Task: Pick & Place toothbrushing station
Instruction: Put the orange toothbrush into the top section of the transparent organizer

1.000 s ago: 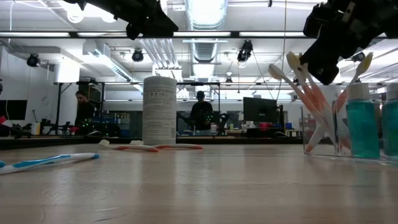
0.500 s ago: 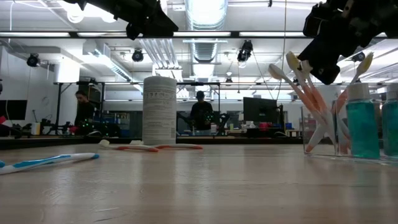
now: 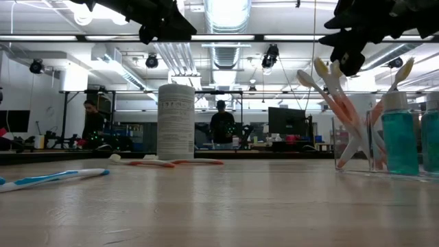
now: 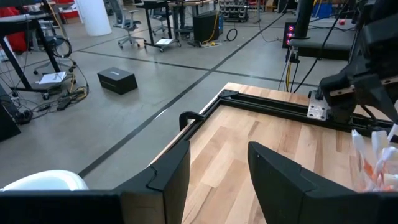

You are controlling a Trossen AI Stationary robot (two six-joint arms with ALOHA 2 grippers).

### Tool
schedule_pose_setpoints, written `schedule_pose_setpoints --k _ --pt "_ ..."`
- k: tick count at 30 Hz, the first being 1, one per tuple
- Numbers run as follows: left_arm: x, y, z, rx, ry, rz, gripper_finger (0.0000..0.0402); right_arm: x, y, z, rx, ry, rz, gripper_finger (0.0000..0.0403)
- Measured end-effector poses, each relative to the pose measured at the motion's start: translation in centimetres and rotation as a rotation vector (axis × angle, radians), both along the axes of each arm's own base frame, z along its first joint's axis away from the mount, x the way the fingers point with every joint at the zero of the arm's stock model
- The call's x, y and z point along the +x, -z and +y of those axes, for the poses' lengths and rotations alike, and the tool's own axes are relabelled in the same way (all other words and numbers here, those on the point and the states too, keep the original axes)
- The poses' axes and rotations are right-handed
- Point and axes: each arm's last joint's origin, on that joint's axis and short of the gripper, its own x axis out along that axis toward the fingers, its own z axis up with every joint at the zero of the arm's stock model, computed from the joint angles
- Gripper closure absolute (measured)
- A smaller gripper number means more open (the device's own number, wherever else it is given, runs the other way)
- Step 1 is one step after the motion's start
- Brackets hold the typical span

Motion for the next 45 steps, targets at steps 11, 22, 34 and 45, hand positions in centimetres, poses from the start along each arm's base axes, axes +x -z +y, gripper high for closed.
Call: schedule_pose_setpoints --k 11,22,34,45 --pt "0.0 0.1 0.0 -0.041 -0.006 -0.006 0.0235 0.8 -2.1 -0.2 -0.039 0.035 -0.13 0.0307" --pt "-1.2 3.3 0.0 -0.308 -0.11 0.217 0.0235 0.8 -5.2 -0.7 -0.23 0.188 -0.24 0.0298" --pt "-5.1 6.0 1.3 -0.995 -0.758 0.128 0.0235 0.8 -6.1 -0.7 -0.291 0.179 -0.263 0.0314" --pt "-6.3 8.3 0.4 -1.351 -0.977 0.157 0.0235 0.8 -6.1 -0.7 -0.301 0.176 -0.264 0.0307"
